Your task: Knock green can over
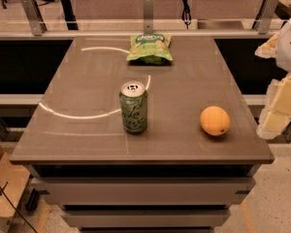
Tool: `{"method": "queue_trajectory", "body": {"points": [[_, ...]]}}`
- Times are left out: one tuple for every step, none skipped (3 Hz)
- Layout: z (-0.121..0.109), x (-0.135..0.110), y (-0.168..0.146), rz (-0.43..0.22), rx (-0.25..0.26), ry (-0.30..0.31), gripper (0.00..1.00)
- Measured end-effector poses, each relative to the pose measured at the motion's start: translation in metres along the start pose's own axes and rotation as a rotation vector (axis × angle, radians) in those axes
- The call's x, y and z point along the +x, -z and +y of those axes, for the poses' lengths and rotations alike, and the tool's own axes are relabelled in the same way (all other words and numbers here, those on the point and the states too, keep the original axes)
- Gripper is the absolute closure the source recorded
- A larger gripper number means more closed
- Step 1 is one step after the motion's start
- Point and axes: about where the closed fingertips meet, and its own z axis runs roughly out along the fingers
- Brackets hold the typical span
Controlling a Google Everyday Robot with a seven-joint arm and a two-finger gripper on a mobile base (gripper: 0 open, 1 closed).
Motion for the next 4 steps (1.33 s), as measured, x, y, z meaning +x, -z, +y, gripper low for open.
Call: {"method": "queue_trajectory", "body": {"points": [[-0.001, -0.005, -0.001, -0.018, 0.005, 0.008, 0.00], [-0.012, -0.021, -0.008, -0.130, 0.014, -0.016, 0.00], [-0.012, -0.021, -0.008, -0.127, 0.014, -0.016, 0.00], [-0.007, -0.052, -0.019, -0.207, -0.013, 0.040, 0.00]]}}
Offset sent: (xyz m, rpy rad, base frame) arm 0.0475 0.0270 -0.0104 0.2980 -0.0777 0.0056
